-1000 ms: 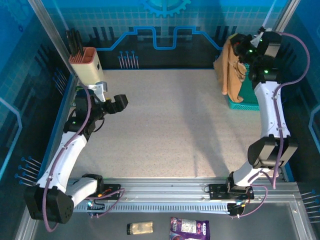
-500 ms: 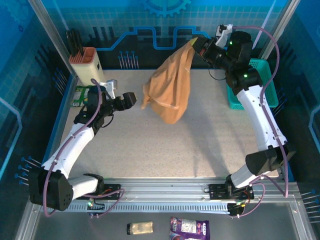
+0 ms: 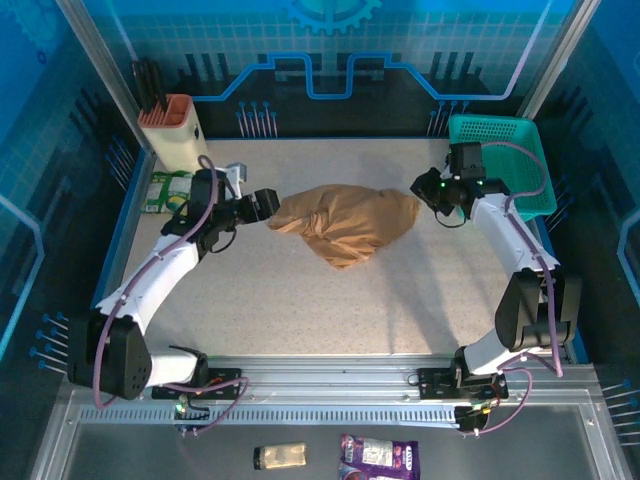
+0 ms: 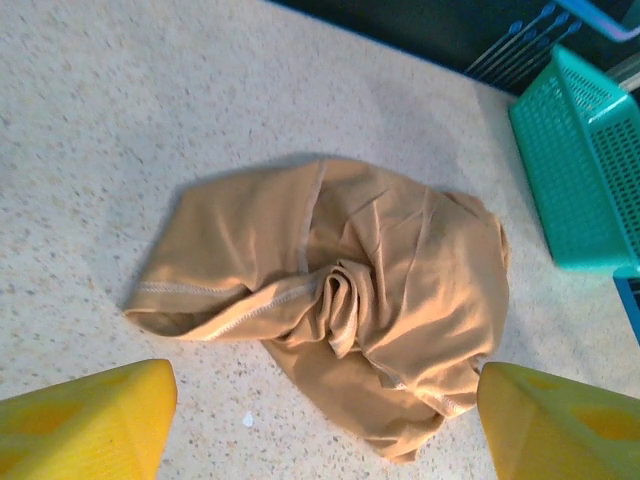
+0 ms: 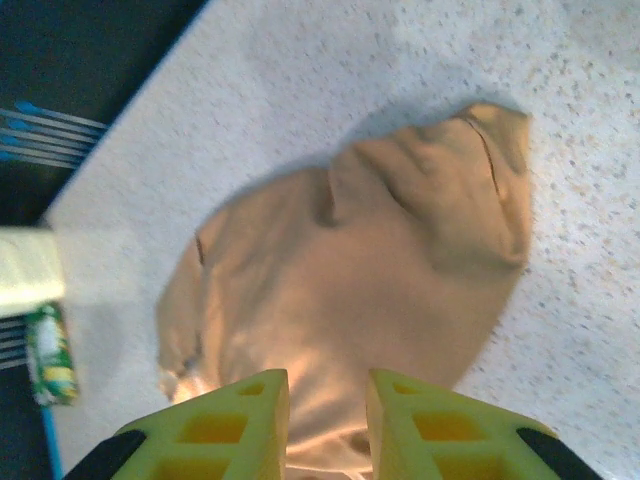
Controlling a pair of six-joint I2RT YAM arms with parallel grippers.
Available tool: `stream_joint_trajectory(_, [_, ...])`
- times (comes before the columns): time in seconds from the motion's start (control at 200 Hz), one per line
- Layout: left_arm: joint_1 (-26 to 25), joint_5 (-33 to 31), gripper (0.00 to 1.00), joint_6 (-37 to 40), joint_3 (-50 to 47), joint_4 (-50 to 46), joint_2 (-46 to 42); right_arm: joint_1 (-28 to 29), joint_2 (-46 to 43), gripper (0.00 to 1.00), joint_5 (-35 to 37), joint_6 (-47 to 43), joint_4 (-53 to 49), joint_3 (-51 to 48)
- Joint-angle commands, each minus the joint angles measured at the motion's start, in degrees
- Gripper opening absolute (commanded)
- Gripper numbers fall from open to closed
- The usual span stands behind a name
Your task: Fold the inside-out t-shirt
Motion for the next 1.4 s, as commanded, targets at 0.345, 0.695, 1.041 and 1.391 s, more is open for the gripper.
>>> stream_joint_trajectory(0.345, [-9.14,2.25,0.62,-1.33,13.15,-4.06,18.68,19.25,-0.13,0.31,5.76,-12.05,-0.38,-11.51])
stream_joint_trajectory(0.695, [-11.39,-1.54,0.54,-0.77,27.77,-12.26,35.18,22.08,10.03,0.40,3.67,-10.50,8.95,-16.27])
stream_joint_trajectory(1.041, [-11.86,-1.51,0.53,-0.37,33.24,-16.30,42.87,21.99,12.99,0.32,4.71,-10.45,11.96,-15.67])
stream_joint_trajectory(1.391, [-12.18,-2.50,0.14,0.23,33.66,-15.91,43.33,21.87,5.96,0.00,9.41,-11.56,7.88,-14.44])
